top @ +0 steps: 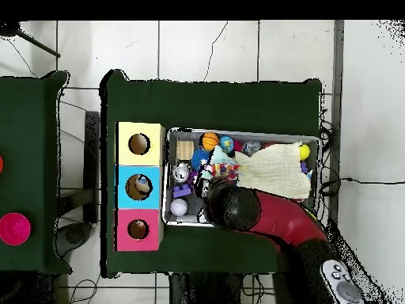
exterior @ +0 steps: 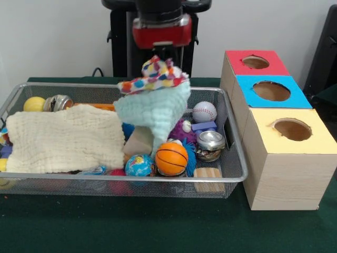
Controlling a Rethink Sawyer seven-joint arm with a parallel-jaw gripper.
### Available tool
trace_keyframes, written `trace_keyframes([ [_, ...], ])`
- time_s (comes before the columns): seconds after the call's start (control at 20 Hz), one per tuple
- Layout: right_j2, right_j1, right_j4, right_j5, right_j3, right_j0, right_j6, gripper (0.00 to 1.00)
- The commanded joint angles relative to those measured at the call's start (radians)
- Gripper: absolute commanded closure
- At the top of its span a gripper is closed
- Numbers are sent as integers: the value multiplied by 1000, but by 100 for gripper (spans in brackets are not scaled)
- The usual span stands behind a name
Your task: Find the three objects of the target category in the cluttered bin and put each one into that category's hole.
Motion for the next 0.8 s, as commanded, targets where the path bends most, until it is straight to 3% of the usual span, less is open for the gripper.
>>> trace_keyframes([
  [0.05, -145, -215, 89, 247, -22, 177, 379, 100],
  [0.3, -198, -220, 120, 197, 8, 235, 386, 100],
  [0.8, -161, -158, 185, -34, 124, 219, 346, 100],
])
